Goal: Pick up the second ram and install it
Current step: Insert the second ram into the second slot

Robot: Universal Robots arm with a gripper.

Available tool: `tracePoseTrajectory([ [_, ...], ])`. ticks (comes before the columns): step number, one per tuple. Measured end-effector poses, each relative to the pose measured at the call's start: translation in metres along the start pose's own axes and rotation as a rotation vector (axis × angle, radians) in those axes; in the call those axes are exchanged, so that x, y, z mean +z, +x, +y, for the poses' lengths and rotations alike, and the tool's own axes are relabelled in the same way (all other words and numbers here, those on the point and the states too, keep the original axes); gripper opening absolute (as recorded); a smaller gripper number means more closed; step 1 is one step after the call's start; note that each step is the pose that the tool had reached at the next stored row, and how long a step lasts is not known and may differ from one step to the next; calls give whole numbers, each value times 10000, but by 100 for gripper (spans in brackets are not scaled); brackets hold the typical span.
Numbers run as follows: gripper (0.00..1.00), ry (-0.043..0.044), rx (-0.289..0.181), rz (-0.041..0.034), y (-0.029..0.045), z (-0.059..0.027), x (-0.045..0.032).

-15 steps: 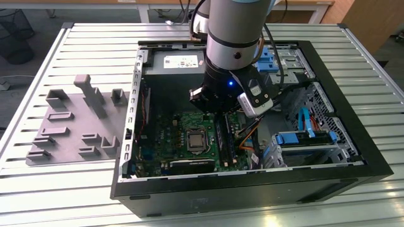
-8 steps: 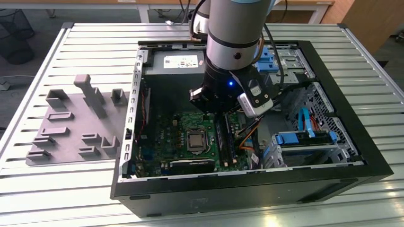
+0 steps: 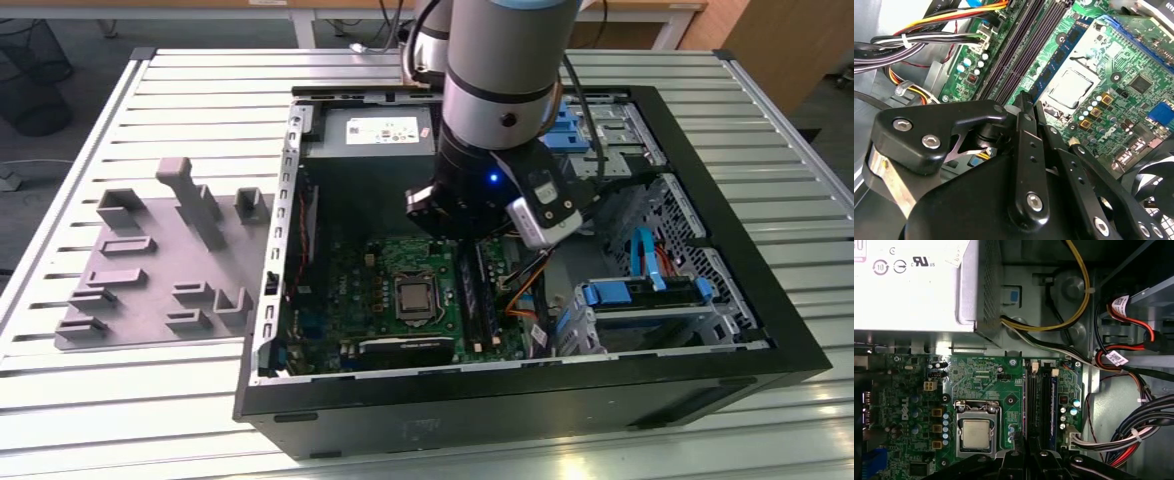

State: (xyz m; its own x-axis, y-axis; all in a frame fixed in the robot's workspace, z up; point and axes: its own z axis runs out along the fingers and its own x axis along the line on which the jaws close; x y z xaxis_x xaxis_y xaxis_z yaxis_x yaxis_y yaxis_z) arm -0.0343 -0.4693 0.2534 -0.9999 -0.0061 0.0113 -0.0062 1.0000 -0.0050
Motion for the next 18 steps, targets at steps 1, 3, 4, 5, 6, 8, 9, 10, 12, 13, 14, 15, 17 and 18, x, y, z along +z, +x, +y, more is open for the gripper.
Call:
tracePoseTrajectory([
  [1,14,1,0,0,-2,0,0],
  [3,14,-2,3,1,-6,0,5],
  [4,14,-3,1,0,11,1,7],
  [5,14,-2,1,0,21,1,7],
  [6,14,-1,0,0,22,1,6],
  [8,14,1,-1,0,22,0,6],
  [9,14,0,0,0,24,0,6],
  [10,14,0,0,0,26,0,6],
  [12,14,1,0,0,26,0,7],
  [13,14,-1,0,0,26,0,11],
  [14,14,-2,0,-1,26,0,17],
  [15,14,0,0,0,26,0,21],
  [17,14,-1,0,-1,26,0,35],
  [18,14,-1,0,0,26,0,40],
])
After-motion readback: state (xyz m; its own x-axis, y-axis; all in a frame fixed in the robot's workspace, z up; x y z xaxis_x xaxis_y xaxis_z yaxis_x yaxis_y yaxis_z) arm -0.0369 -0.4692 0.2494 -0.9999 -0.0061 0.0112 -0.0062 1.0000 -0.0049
